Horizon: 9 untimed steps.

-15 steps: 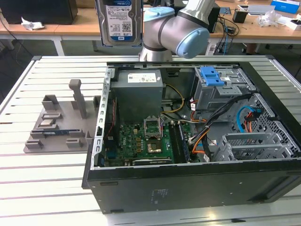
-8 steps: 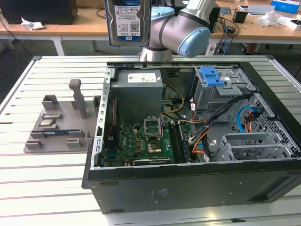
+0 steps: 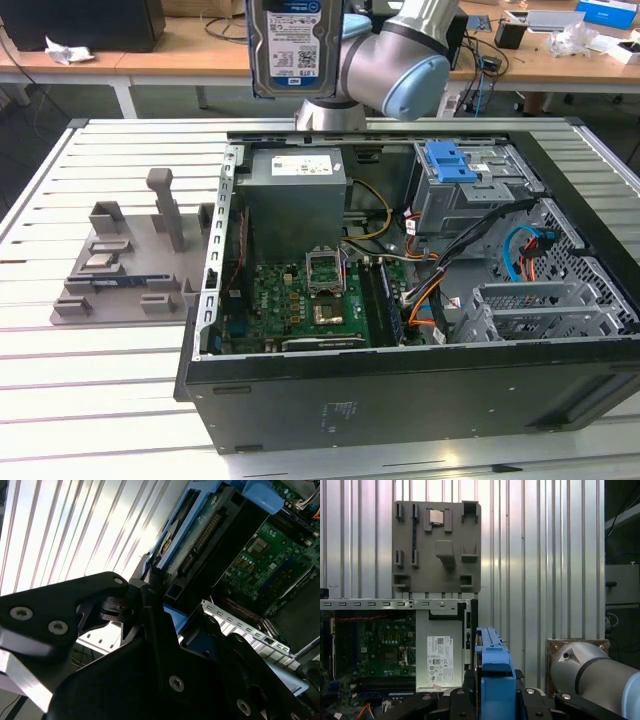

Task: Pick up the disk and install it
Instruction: 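Pick up the disk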

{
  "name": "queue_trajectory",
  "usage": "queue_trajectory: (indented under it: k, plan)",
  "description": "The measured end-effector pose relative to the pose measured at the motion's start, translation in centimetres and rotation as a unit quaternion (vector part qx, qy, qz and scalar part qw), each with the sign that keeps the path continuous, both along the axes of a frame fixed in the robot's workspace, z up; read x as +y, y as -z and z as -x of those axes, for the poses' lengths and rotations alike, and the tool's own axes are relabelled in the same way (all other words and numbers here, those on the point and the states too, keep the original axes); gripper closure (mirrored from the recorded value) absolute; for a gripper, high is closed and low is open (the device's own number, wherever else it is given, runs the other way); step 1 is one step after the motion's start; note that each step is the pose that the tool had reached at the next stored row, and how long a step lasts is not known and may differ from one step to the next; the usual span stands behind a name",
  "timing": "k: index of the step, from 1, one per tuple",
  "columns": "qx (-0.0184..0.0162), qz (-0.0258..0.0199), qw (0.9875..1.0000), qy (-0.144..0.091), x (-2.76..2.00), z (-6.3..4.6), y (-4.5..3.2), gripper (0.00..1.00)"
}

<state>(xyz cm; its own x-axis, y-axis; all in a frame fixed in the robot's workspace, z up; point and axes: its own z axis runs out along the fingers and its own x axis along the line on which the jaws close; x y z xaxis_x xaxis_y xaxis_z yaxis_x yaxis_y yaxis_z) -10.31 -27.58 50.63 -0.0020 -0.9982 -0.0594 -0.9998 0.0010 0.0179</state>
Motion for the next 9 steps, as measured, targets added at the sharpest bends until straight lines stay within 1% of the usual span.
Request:
queue_trajectory:
  k: [6, 8, 9]
  plan:
    - [-0.0001, -0.0001, 1.0, 0.0, -0.28, -0.59, 0.01, 0.64]
    - [-0.0001, 0.0, 1.0, 0.0, -0.46, -0.69, 0.01, 0.64]
    - [-0.0001, 0.0, 1.0, 0.0, -0.64, -0.72, 0.01, 0.64]
